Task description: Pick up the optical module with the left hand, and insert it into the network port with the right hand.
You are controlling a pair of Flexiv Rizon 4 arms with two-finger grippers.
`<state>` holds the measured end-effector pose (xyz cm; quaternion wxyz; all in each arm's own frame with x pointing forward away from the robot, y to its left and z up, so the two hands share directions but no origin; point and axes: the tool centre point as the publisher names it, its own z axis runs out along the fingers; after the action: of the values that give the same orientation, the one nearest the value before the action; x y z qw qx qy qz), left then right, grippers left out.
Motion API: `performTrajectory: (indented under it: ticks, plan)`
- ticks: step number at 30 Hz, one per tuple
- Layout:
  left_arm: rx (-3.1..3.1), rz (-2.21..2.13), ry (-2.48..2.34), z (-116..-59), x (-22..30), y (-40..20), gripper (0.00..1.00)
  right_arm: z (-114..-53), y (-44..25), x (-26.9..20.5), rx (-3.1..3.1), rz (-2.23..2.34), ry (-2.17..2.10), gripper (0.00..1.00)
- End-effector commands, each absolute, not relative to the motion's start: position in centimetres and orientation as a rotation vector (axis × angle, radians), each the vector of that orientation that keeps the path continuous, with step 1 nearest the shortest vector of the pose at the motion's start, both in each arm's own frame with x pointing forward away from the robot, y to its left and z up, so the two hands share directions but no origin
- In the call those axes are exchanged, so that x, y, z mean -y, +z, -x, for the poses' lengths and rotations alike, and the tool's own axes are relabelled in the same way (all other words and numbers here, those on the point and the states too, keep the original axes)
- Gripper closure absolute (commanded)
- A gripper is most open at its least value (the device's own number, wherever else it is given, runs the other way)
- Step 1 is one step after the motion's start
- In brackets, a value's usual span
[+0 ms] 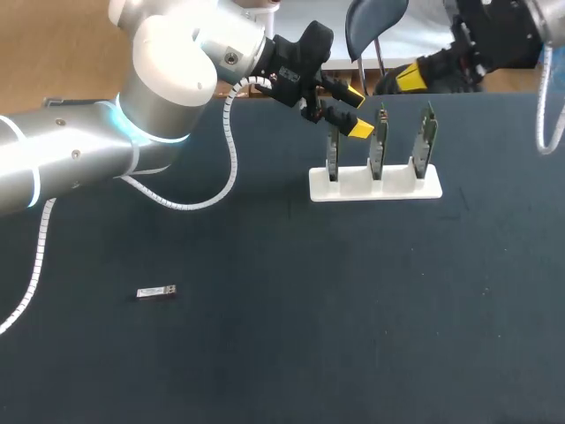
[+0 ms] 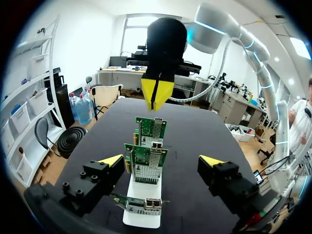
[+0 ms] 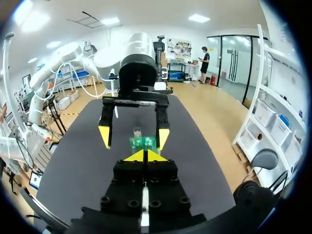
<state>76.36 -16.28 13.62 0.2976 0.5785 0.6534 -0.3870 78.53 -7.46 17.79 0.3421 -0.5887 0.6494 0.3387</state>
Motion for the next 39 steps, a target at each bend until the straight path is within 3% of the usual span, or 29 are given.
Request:
performTrajectory:
  ticks: [1,14,34,35,36,39]
  plan:
    - [-1.740,-1.542,-1.029,-76.5,16.3,13.7,0.00,-78.0,18.4,9.8,-1.681,1.525,0.891,1.00]
    - [-1.740,-1.542,-1.029,-76.5,16.3,13.7,0.00,-77.8,16.8,14.4,-1.731,1.574,0.938,1.00]
    - [-1.740,-1.542,-1.029,-76.5,16.3,13.7,0.00,-76.1,15.7,14.7,-1.735,1.618,0.924,1.00]
    - [-1.740,-1.542,-1.029,-76.5,16.3,13.7,0.00,-75.9,15.7,14.6,-1.755,1.621,0.908,0.60]
    - [-1.740,-1.542,-1.029,-76.5,16.3,13.7,0.00,-75.9,15.7,14.6,-1.755,1.621,0.908,0.00]
    - [-1.740,-1.542,-1.029,-76.5,16.3,13.7,0.00,-75.9,15.7,14.6,-1.755,1.621,0.908,0.00]
